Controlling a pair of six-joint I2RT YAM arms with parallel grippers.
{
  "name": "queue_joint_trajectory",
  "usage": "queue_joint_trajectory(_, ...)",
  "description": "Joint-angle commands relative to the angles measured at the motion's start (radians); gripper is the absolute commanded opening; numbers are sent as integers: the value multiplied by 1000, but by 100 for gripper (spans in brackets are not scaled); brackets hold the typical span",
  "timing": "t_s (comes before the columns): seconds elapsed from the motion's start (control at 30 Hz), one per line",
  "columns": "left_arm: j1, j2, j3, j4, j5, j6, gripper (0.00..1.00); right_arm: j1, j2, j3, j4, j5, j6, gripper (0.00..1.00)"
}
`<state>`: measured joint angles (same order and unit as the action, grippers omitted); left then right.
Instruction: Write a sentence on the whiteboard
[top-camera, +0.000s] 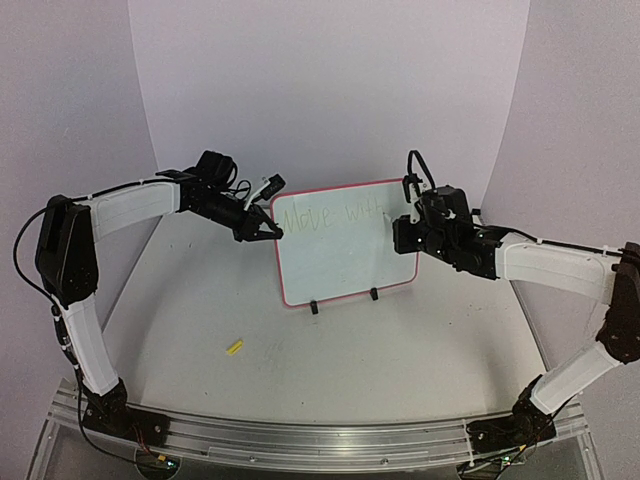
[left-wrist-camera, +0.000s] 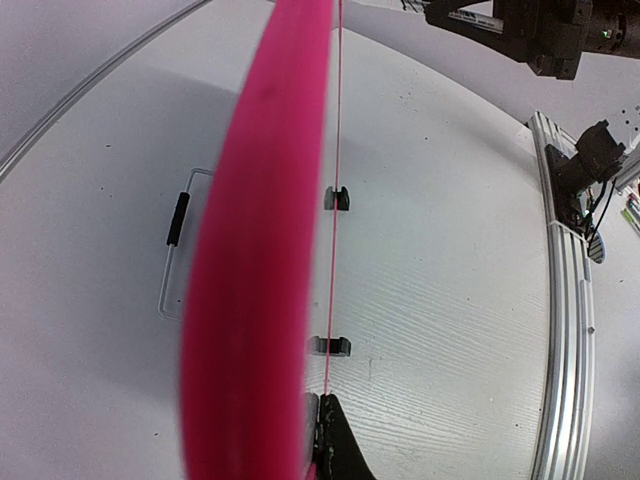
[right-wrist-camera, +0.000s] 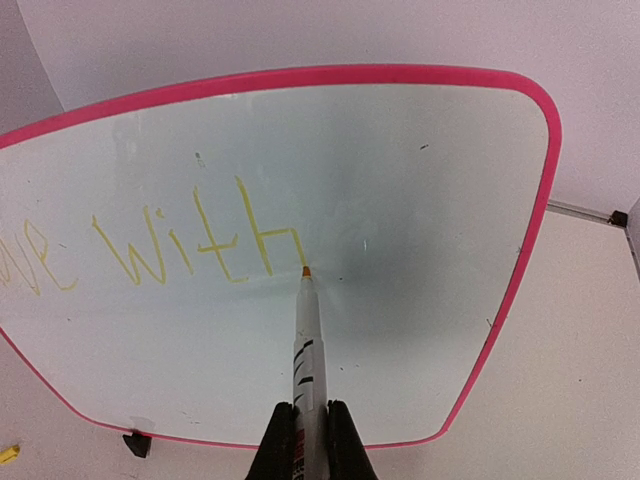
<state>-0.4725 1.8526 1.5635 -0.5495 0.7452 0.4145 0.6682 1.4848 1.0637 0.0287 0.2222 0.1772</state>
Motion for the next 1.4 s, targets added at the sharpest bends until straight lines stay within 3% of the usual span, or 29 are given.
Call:
queue_joint_trajectory(0.0,-4,19,-1,-29,-142,69,0,-4,-42,-3,-4,4,-2,0)
queue_joint_trajectory(0.57,-5,20,-3,-29,-142,70,0,-25,-151,-62,-75,11,-49,0)
queue_joint_trajectory(0.77,-5,15,-3,-29,-140,67,0,-25,-207,-119,-36,-69,-58,0)
queue_joint_trajectory(0.97,-7,14,0,-31,-143,66,0,-22,-278,-186,34,-268,-17,0)
queue_joint_trajectory(1.13,-11,14,11,-40,-147,68,0,26,-246,-171,55,-337,-3,0)
queue_joint_trajectory(1.37,-14,13,12,-49,-156,73,0,136,-71,-40,90,-407,-37,0)
